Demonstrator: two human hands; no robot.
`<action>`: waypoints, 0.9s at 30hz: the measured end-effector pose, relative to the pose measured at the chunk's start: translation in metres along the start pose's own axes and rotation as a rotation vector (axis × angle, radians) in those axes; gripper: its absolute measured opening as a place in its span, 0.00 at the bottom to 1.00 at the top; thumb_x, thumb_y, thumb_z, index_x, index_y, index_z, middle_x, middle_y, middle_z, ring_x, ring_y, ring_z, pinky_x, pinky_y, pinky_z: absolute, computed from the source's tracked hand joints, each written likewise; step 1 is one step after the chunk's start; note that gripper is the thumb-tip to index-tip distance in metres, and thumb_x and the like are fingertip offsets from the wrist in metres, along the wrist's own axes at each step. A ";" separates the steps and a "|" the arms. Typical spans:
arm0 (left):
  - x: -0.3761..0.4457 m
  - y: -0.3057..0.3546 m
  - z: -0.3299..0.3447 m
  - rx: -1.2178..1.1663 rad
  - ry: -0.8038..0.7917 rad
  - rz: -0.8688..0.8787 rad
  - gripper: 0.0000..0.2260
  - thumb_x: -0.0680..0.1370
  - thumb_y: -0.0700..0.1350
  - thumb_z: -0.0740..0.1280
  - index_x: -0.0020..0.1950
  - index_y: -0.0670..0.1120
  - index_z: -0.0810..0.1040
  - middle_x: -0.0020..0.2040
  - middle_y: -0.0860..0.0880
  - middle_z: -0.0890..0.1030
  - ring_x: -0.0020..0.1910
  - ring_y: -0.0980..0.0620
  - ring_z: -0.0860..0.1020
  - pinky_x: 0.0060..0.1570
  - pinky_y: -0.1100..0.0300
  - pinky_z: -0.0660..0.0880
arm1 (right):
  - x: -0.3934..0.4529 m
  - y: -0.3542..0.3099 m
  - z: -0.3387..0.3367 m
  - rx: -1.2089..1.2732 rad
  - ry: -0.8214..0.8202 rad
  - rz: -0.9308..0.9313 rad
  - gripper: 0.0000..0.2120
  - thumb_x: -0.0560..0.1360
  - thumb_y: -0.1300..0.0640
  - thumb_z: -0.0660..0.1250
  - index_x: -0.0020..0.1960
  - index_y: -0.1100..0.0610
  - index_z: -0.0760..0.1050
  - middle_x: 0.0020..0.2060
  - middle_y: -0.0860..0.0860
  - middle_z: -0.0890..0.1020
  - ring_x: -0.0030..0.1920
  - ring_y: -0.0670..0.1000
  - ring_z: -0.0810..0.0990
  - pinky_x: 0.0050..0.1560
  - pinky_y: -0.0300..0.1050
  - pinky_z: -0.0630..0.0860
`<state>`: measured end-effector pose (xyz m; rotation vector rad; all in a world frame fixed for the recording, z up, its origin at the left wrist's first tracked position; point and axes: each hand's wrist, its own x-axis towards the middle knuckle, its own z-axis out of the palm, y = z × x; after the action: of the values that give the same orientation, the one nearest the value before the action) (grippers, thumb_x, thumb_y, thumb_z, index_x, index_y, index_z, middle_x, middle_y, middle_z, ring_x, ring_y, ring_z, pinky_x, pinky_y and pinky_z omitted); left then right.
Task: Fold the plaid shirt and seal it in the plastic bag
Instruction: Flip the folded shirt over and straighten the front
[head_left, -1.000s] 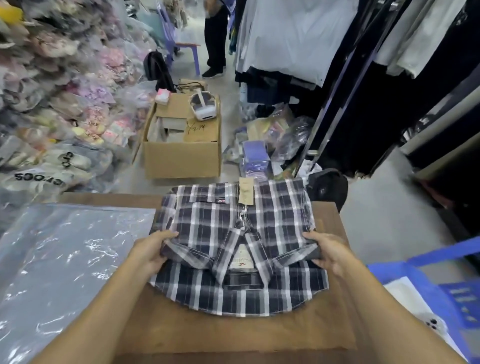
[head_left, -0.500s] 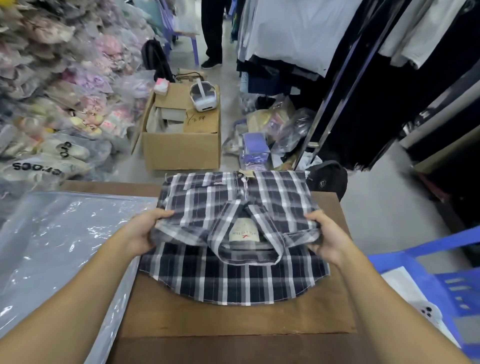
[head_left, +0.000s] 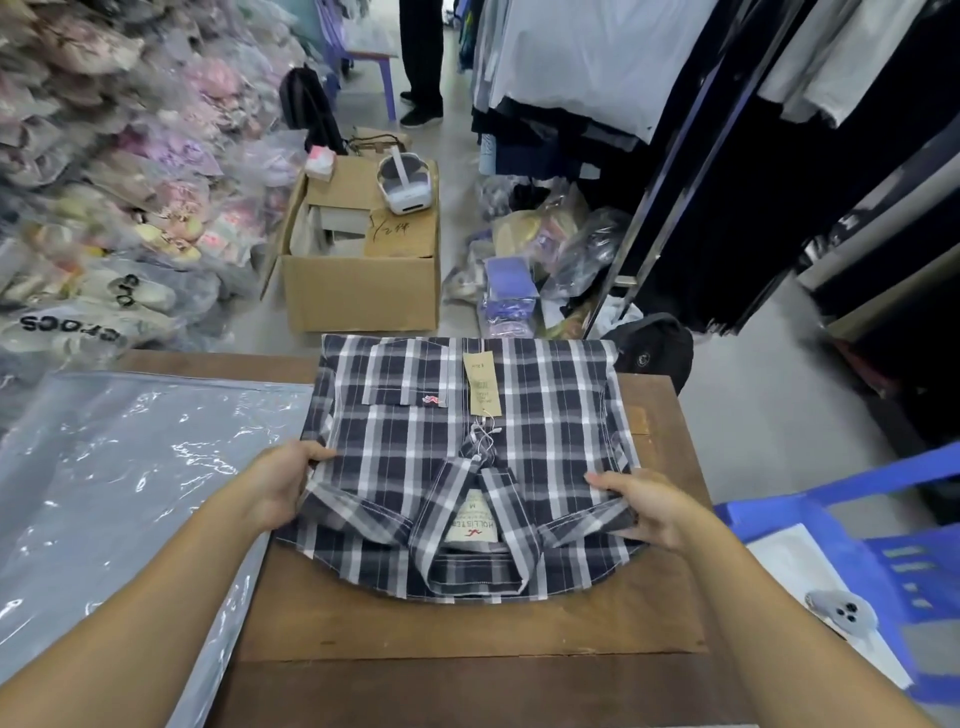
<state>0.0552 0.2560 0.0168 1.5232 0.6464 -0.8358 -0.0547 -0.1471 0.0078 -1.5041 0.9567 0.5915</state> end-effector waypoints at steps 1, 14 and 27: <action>0.002 -0.002 0.000 0.041 0.027 0.012 0.09 0.81 0.40 0.61 0.58 0.40 0.78 0.50 0.37 0.85 0.48 0.36 0.83 0.44 0.37 0.81 | 0.003 0.003 0.001 -0.068 0.030 0.005 0.33 0.67 0.47 0.80 0.66 0.59 0.74 0.54 0.56 0.85 0.51 0.55 0.85 0.44 0.50 0.84; -0.013 0.003 0.002 0.610 0.072 -0.060 0.09 0.79 0.48 0.65 0.50 0.42 0.73 0.44 0.42 0.79 0.38 0.46 0.77 0.32 0.56 0.75 | -0.011 -0.014 -0.023 -0.721 -0.136 0.239 0.39 0.68 0.31 0.70 0.64 0.61 0.72 0.52 0.57 0.82 0.42 0.52 0.87 0.47 0.48 0.84; 0.083 0.088 0.016 0.207 0.488 0.243 0.22 0.69 0.57 0.74 0.50 0.39 0.80 0.51 0.40 0.84 0.49 0.38 0.81 0.54 0.45 0.79 | 0.071 -0.080 -0.017 -0.133 0.575 -0.257 0.25 0.68 0.33 0.67 0.46 0.55 0.82 0.42 0.52 0.84 0.45 0.58 0.83 0.52 0.57 0.81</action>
<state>0.1717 0.2237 0.0011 1.9745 0.7209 -0.3507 0.0467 -0.1826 -0.0026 -1.9314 1.1416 0.0270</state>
